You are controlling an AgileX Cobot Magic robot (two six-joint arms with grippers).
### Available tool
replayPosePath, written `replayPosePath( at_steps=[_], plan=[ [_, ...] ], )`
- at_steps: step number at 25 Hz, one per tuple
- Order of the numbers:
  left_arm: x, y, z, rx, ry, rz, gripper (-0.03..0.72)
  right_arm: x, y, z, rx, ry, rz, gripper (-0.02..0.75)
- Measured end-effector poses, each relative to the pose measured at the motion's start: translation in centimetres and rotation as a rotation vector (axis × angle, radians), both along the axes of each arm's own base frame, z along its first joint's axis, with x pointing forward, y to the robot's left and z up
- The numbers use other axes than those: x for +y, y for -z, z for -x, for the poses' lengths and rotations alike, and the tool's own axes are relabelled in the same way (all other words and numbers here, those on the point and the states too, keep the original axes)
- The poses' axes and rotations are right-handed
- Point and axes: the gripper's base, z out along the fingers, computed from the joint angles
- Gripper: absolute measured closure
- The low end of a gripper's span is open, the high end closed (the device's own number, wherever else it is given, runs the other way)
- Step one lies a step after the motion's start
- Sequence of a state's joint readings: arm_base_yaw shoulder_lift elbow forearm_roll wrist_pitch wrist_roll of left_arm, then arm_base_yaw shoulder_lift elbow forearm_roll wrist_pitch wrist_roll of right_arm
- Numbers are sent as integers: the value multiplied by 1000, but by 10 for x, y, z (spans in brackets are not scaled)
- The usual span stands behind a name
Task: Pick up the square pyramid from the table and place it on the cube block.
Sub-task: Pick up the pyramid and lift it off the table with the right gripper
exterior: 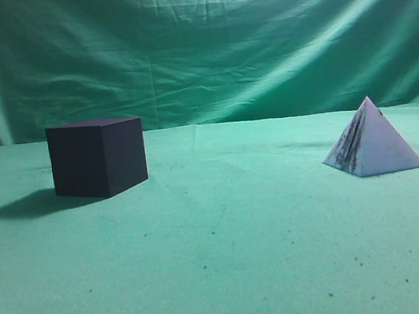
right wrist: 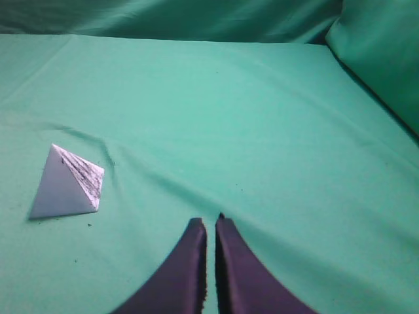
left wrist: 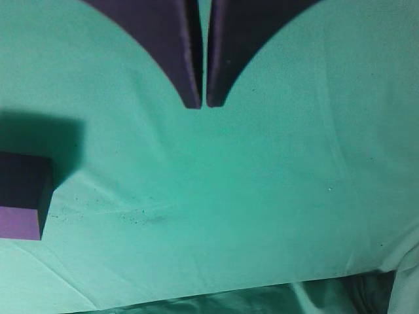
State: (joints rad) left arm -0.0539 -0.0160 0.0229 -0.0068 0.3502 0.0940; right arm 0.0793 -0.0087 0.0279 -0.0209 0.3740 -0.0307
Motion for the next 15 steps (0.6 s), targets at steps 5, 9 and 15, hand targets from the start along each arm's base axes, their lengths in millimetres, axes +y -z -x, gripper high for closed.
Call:
replayPosePath(
  at_steps=[5, 9, 15],
  plan=[
    [0, 0, 0, 0, 0, 0, 688, 0, 0, 0, 0, 0, 0, 688],
    [0, 0, 0, 0, 0, 0, 688, 0, 0, 0, 0, 0, 0, 688],
    [0, 0, 0, 0, 0, 0, 688, 0, 0, 0, 0, 0, 0, 688]
  ],
)
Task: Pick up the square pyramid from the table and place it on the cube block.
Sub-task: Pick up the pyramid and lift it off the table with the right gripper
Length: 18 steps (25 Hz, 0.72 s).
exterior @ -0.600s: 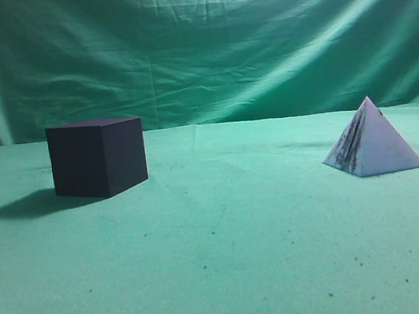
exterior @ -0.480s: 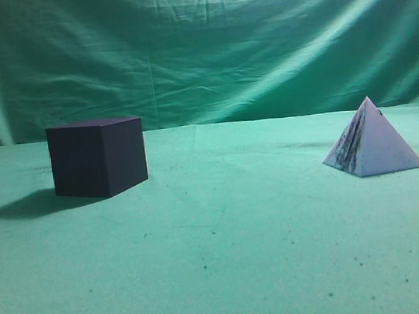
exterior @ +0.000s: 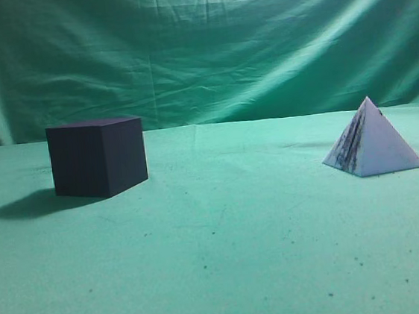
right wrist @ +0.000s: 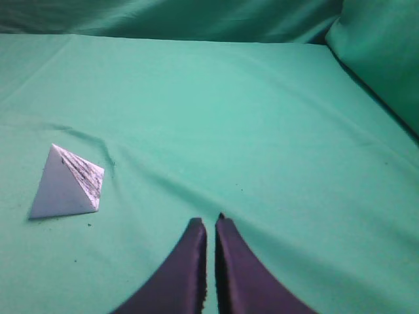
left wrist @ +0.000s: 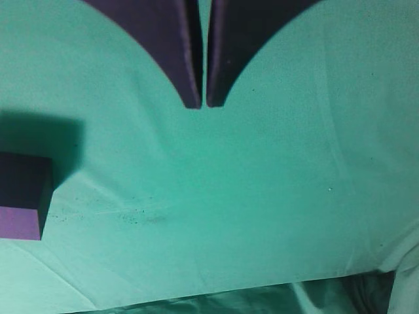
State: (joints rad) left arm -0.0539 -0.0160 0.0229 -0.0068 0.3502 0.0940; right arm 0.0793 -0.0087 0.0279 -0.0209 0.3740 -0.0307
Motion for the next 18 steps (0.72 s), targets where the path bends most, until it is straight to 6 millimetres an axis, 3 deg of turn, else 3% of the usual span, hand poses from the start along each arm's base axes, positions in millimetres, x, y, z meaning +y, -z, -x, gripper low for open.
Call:
replayPosePath(
  at_steps=[6, 13, 18],
  plan=[
    [0, 0, 0, 0, 0, 0, 688, 0, -4, -1, -50, -1, -8, 688],
    [0, 0, 0, 0, 0, 0, 688, -1, -50, -1, -539, 18, -301, 688],
    [0, 0, 0, 0, 0, 0, 688, 1, -83, 4, -403, 8, -309, 688]
  ],
)
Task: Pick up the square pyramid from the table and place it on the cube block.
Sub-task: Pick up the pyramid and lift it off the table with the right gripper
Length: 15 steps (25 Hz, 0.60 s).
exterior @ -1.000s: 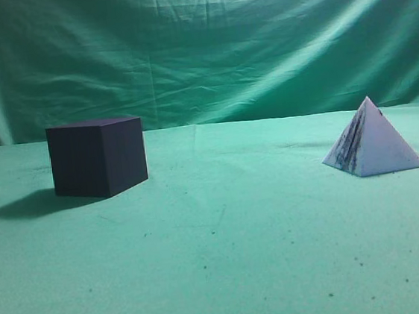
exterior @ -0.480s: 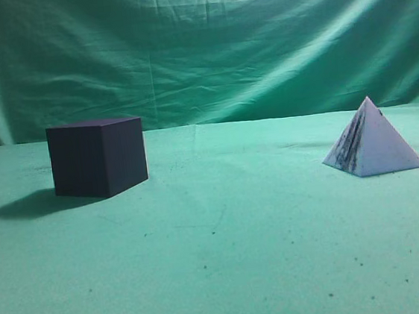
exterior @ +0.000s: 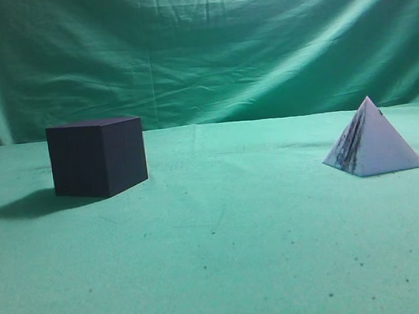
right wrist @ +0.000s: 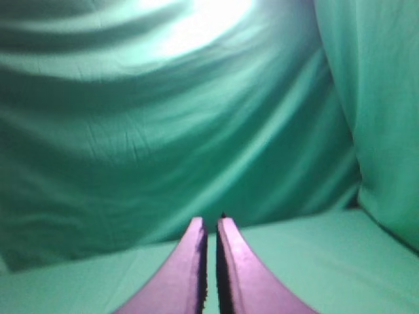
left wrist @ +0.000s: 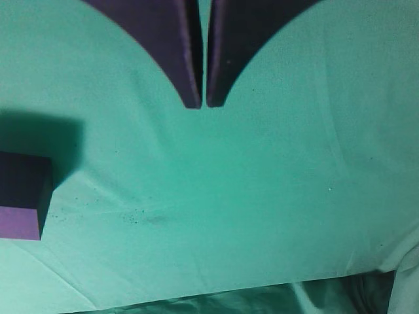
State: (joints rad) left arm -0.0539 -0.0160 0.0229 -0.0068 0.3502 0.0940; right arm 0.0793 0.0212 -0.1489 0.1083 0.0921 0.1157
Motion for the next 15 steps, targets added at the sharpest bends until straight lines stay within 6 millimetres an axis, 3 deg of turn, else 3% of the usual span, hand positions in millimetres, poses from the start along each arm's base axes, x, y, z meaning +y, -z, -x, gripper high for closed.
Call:
replayPosePath(
  at_steps=[5, 10, 15],
  plan=[
    [0, 0, 0, 0, 0, 0, 688, 4, -44, -7, 331, -43, 43, 688],
    [0, 0, 0, 0, 0, 0, 688, 12, -51, -31, 702, -106, 58, 688],
    [0, 0, 0, 0, 0, 0, 688, 36, -64, -50, 849, -406, 251, 738]
  ],
)
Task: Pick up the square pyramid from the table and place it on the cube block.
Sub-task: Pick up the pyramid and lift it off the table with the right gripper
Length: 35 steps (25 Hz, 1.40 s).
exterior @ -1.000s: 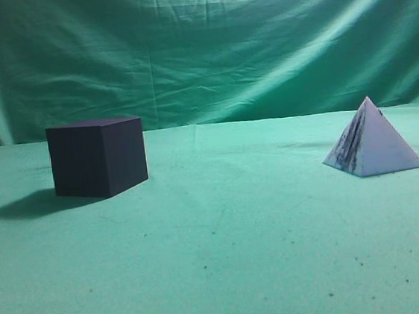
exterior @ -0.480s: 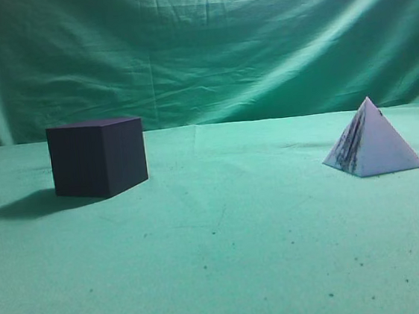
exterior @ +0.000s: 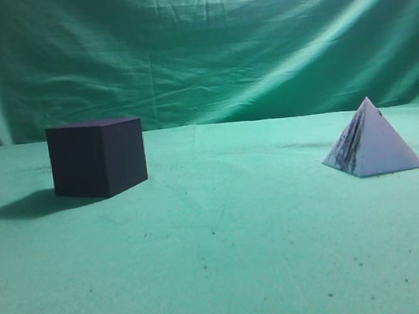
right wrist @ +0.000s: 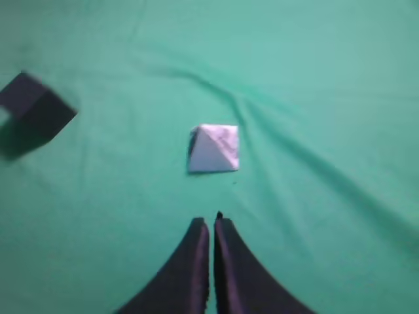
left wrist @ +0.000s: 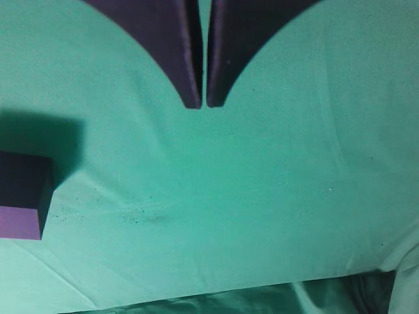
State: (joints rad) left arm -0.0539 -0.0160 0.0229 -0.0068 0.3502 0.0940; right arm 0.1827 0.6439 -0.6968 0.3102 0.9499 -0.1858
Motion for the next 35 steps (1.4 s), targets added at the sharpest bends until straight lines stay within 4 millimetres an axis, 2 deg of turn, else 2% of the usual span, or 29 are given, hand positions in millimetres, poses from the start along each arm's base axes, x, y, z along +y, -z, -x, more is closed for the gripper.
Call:
replayPosePath(
  at_steps=[4, 9, 12, 15, 19, 20, 22, 24, 25, 35],
  plan=[
    [0, 0, 0, 0, 0, 0, 688, 20, -2, -25, 137, -171, 97, 738],
    [0, 0, 0, 0, 0, 0, 688, 44, 16, -64, 282, -217, 264, 738],
    [0, 0, 0, 0, 0, 0, 688, 62, 27, -86, 328, -247, 304, 738],
    [0, 0, 0, 0, 0, 0, 688, 74, 40, -107, 365, -254, 319, 560],
    [0, 0, 0, 0, 0, 0, 688, 86, 60, -130, 394, -220, 311, 205],
    [0, 0, 0, 0, 0, 0, 688, 88, 66, -134, 407, -202, 306, 139],
    [0, 0, 0, 0, 0, 0, 688, 92, 77, -143, 426, -179, 302, 80],
    [0, 0, 0, 0, 0, 0, 688, 96, 89, -152, 457, -157, 313, 95],
    [0, 0, 0, 0, 0, 0, 688, 98, 93, -157, 463, -149, 318, 55],
    [0, 0, 0, 0, 0, 0, 688, 115, 129, -205, 504, -96, 399, 69]
  ],
)
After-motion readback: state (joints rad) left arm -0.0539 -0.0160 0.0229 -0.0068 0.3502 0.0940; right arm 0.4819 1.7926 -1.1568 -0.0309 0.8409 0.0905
